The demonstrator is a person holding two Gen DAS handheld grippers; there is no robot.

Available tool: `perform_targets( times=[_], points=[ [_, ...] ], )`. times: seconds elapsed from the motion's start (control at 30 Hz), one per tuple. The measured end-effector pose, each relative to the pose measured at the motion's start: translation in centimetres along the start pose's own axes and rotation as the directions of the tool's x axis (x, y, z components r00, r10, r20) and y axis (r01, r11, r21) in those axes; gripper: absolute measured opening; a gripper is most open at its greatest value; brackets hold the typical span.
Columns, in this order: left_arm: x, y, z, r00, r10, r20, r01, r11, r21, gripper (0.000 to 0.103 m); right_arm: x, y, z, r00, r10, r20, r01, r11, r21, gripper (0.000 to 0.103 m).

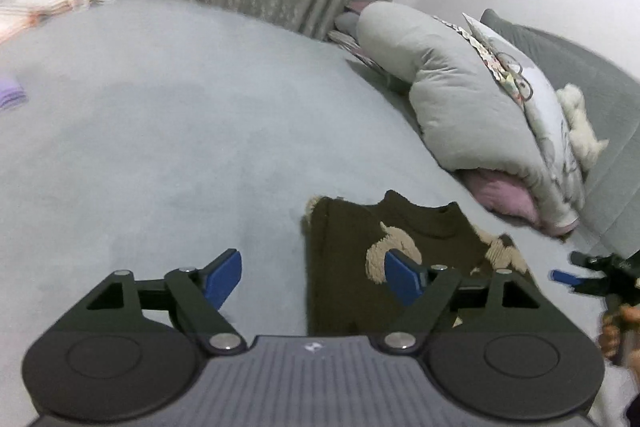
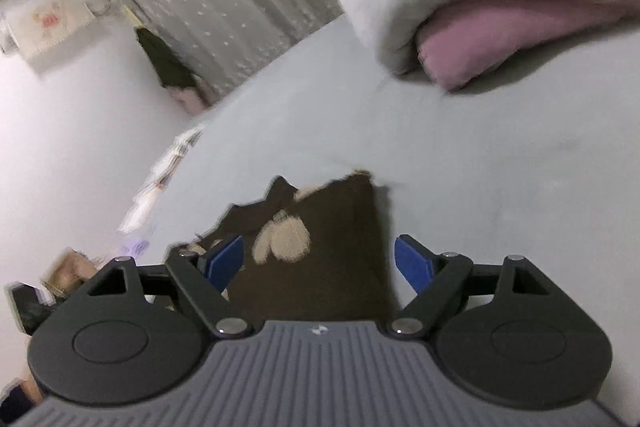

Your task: Fold clothes

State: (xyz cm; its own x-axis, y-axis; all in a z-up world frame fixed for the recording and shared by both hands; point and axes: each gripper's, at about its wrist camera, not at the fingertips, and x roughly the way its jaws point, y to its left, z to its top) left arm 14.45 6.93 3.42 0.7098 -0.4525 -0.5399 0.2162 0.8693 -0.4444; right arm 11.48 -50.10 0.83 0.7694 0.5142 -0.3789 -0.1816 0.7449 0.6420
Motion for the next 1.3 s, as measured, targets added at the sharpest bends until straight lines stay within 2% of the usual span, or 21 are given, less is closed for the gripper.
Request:
perform_targets(
  times=[0.17, 0.27, 0.33, 0.4, 0.43, 0.47, 0.5, 0.53, 0.6, 0.67, 0.73, 0.8, 0.97, 1.03, 1.07, 1.1, 1.17, 1.23, 1.3],
  points=[
    [3.5, 1.1, 0.1, 0.998, -0.062, 0.009, 0.062, 0.998, -0.033, 0.079, 2.6, -1.2, 0.4, 0.997, 0.065, -0.031, -0.066, 0.997, -0.047, 0.084],
    [5.3, 0.4, 0.2, 0.994, -0.110, -0.005, 0.110, 0.994, -0.024, 0.080, 4.8, -1.4, -0.1, 0.991, 0.065, -0.116, -0.075, 0.994, -0.082, 0.083],
    [6.6, -0.7, 0.2, 0.991, -0.134, -0.026, 0.135, 0.991, 0.005, 0.080, 5.6, -1.1, -0.7, 0.987, 0.063, -0.147, -0.079, 0.991, -0.109, 0.074],
    [8.4, -2.6, 0.0, 0.994, -0.092, -0.066, 0.097, 0.993, 0.072, 0.077, 6.1, -0.7, -1.1, 0.987, 0.034, -0.154, -0.057, 0.988, -0.146, 0.057],
    [9.1, -3.0, -0.1, 0.995, -0.050, -0.091, 0.059, 0.993, 0.101, 0.058, 6.3, -0.4, -1.2, 0.987, 0.020, -0.157, -0.046, 0.985, -0.165, 0.052],
    [9.7, -3.4, -0.2, 0.994, -0.011, -0.108, 0.025, 0.992, 0.127, 0.039, 6.5, -0.2, -1.3, 0.987, 0.006, -0.159, -0.035, 0.982, -0.185, 0.043],
    [9.8, -3.5, -0.3, 0.994, 0.009, -0.105, 0.005, 0.991, 0.136, 0.034, 6.6, 0.0, -1.3, 0.987, -0.008, -0.162, -0.025, 0.979, -0.204, 0.032],
    [9.7, -3.3, -0.2, 0.996, -0.001, -0.091, 0.013, 0.991, 0.130, 0.022, 6.6, 0.2, -1.3, 0.987, -0.017, -0.157, -0.018, 0.975, -0.221, 0.027],
    [9.1, -2.7, -0.1, 0.998, -0.027, -0.061, 0.033, 0.995, 0.095, 0.018, 6.4, 0.8, -1.3, 0.989, -0.032, -0.145, -0.005, 0.968, -0.252, 0.021],
    [8.7, -1.2, -0.1, 0.999, -0.035, -0.030, 0.036, 0.999, 0.022, 0.017, 5.7, 1.2, -1.0, 0.993, -0.043, -0.109, 0.014, 0.967, -0.254, 0.017],
    [8.7, 0.3, -0.2, 0.998, -0.057, -0.018, 0.055, 0.995, -0.077, 0.016, 5.4, 0.7, -0.7, 0.996, -0.050, -0.074, 0.032, 0.973, -0.229, 0.014],
    [9.0, 0.7, -0.7, 0.998, -0.055, -0.027, 0.052, 0.994, -0.101, 0.016, 4.9, 0.2, -0.5, 0.996, -0.062, -0.059, 0.049, 0.976, -0.210, 0.011],
    [9.5, 2.0, -1.1, 0.997, -0.073, -0.027, 0.066, 0.979, -0.190, 0.017, 6.1, -1.0, -1.2, 0.990, -0.079, -0.116, 0.058, 0.983, -0.174, 0.012],
    [9.4, 2.3, -1.1, 0.996, -0.082, -0.032, 0.073, 0.976, -0.205, 0.019, 6.3, -1.6, -1.1, 0.992, -0.057, -0.116, 0.044, 0.992, -0.119, 0.022],
    [8.9, 2.5, -0.6, 0.995, -0.088, -0.038, 0.078, 0.974, -0.213, 0.021, 6.3, -1.8, -1.1, 0.992, -0.048, -0.120, 0.036, 0.994, -0.103, 0.036],
    [8.7, 2.8, -0.4, 0.995, -0.096, -0.041, 0.083, 0.968, -0.237, 0.023, 6.2, -1.8, -1.0, 0.991, -0.041, -0.127, 0.027, 0.994, -0.107, 0.055],
    [7.5, 3.2, 0.2, 0.995, -0.094, -0.022, 0.085, 0.962, -0.259, 0.025, 6.0, -1.7, -0.7, 0.989, -0.025, -0.144, 0.008, 0.993, -0.122, 0.078],
    [6.3, 3.1, 0.8, 0.997, -0.070, 0.022, 0.073, 0.972, -0.224, 0.025, 4.9, -2.2, 0.0, 0.998, 0.014, -0.057, -0.019, 0.996, -0.088, 0.079],
    [5.9, 2.9, 1.4, 0.999, -0.039, 0.027, 0.043, 0.981, -0.189, 0.025, 4.5, -3.4, 0.4, 0.999, 0.047, 0.006, -0.047, 0.999, 0.001, 0.079]
  ],
)
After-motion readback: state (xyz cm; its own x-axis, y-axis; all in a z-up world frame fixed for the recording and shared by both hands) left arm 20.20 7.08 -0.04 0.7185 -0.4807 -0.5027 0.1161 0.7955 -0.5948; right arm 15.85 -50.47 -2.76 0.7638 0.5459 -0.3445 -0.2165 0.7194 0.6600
